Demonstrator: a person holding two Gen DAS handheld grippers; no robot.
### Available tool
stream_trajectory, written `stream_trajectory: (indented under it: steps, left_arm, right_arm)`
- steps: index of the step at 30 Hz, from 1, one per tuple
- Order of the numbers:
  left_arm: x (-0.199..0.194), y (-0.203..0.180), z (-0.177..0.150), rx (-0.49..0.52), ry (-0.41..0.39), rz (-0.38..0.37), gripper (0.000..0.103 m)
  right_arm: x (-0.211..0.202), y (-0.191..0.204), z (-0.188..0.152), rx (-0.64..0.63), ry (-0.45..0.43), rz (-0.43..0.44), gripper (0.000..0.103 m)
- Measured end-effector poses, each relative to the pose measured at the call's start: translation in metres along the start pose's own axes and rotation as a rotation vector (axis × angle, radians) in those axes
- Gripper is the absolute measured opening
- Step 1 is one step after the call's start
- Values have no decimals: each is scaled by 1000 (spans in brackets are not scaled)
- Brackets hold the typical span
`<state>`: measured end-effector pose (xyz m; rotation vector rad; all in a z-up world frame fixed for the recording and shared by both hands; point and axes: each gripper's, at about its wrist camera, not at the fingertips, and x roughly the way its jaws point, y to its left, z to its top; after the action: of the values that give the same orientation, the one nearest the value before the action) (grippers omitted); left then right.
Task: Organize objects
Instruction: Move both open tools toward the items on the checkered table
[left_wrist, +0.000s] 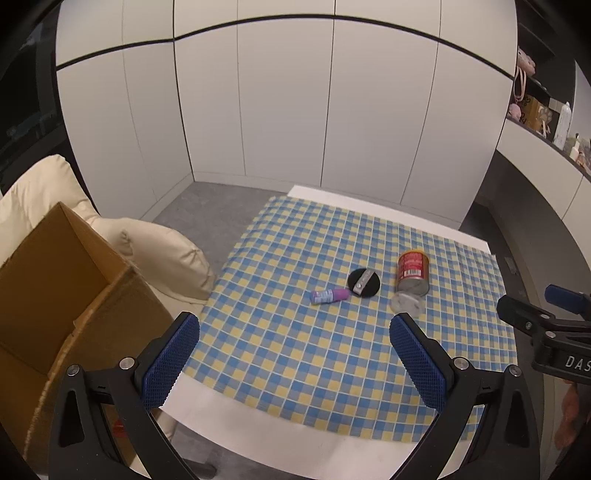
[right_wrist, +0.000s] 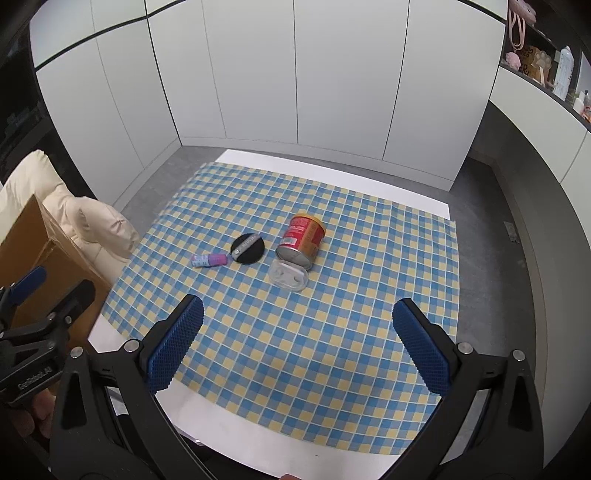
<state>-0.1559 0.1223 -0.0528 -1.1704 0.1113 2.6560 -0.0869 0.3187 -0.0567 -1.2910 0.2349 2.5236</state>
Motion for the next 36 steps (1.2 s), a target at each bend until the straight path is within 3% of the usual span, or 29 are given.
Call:
stream_trajectory:
  steps: [8,19,28,36]
  left_arm:
    - [34,-2,-1,-1,13,41,102]
    - [88,1,-4,-11,87,17,102]
    - [128,4,-10,-27,131,5,101]
    - [149,2,-16,-23,139,8,101]
  right_arm:
    - [20,-11,-7,20,42,4,103]
    - [75,-17,-17,86,98,18,103]
    - [128,-11,-27,95,139,-21,103]
    - [159,-12,-31,126,163,-31,103]
